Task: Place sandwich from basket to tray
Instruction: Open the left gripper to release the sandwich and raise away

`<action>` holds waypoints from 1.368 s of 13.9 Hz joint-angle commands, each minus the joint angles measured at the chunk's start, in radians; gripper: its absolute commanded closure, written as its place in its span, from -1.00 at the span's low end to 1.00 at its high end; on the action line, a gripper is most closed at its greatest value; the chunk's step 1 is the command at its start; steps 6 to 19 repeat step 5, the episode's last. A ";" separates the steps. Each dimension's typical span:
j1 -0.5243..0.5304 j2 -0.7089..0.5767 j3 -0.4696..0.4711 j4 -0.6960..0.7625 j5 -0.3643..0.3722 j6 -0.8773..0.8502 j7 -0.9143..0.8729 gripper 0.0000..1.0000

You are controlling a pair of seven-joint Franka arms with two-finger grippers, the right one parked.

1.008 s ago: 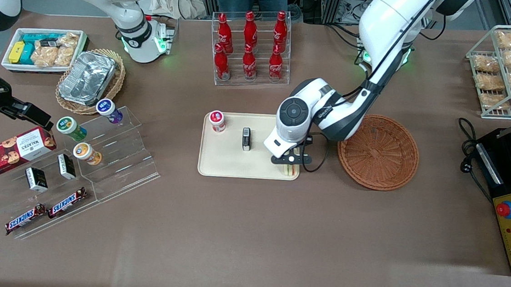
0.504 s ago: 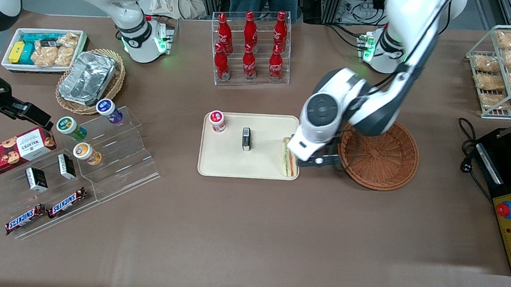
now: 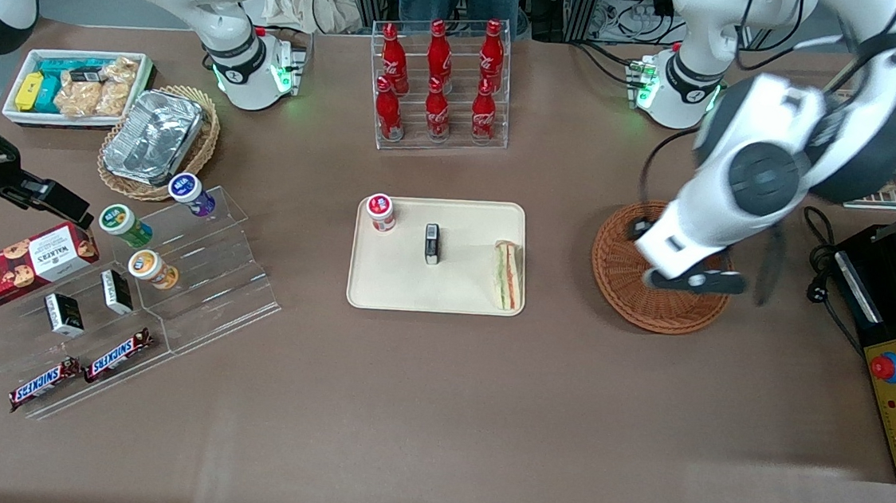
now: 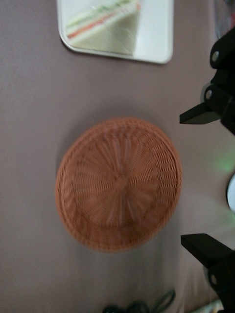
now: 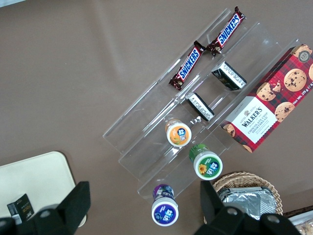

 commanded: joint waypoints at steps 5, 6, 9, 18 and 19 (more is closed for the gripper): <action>0.116 -0.161 0.004 -0.015 0.117 -0.138 0.107 -0.99; 0.116 -0.161 0.004 -0.015 0.117 -0.138 0.107 -0.99; 0.116 -0.161 0.004 -0.015 0.117 -0.138 0.107 -0.99; 0.116 -0.161 0.004 -0.015 0.117 -0.138 0.107 -0.99; 0.116 -0.161 0.004 -0.015 0.117 -0.138 0.107 -0.99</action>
